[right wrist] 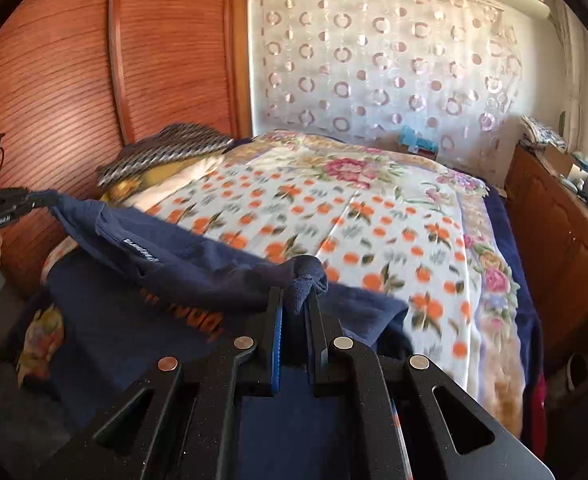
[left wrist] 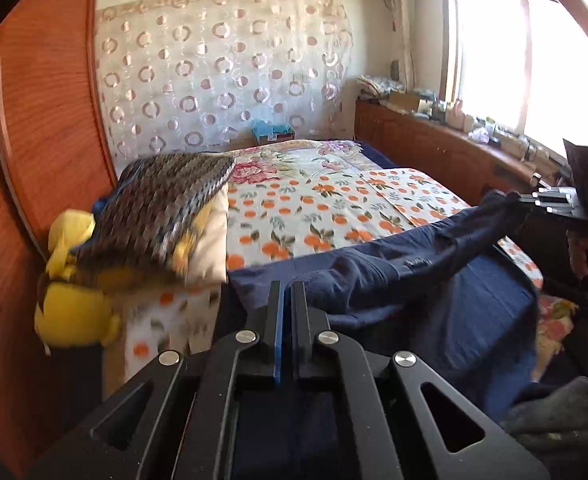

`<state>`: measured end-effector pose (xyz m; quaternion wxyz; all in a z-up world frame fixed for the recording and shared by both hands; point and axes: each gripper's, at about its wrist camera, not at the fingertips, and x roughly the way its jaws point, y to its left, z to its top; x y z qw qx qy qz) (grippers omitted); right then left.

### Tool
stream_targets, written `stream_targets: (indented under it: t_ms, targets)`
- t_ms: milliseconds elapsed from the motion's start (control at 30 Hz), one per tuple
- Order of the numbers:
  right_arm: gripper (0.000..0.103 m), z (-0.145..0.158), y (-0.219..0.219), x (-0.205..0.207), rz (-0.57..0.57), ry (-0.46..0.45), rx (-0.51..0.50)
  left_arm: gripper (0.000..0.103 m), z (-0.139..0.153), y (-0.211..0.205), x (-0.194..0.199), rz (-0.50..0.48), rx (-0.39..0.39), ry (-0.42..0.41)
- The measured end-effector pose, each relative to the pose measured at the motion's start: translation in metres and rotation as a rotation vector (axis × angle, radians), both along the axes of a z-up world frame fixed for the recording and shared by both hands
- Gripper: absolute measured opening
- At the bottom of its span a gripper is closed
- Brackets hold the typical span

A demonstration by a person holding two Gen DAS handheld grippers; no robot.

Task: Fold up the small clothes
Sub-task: 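Lift the collar end with both grippers, fold it over toward the hem, release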

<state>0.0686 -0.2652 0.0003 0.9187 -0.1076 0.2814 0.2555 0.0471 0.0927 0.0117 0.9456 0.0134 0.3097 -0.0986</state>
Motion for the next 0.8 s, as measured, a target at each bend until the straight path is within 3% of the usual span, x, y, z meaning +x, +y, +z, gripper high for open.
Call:
stream_targets:
  t_ms: [200, 400, 600, 767, 800]
  targets:
    - [0.009, 0.003, -0.012, -0.047, 0.027, 0.043, -0.012, 0.004, -0.013, 0.010, -0.036, 0.022, -0.044, 0.038]
    - [0.009, 0.011, -0.026, -0.066, 0.028, 0.085, 0.006, 0.004, -0.025, 0.012, -0.057, 0.035, -0.029, 0.079]
    - [0.009, -0.019, -0.032, -0.062, 0.002, 0.176, -0.012, 0.004, -0.052, 0.003, -0.053, 0.012, -0.029, 0.152]
    - [0.009, -0.034, -0.033, -0.052, -0.014, 0.221, -0.037, 0.004, -0.056, -0.004, -0.053, -0.011, -0.004, 0.167]
    - [0.009, -0.035, -0.035, -0.051, -0.015, 0.226, -0.038, 0.010, -0.054, -0.004, -0.053, -0.011, -0.003, 0.162]
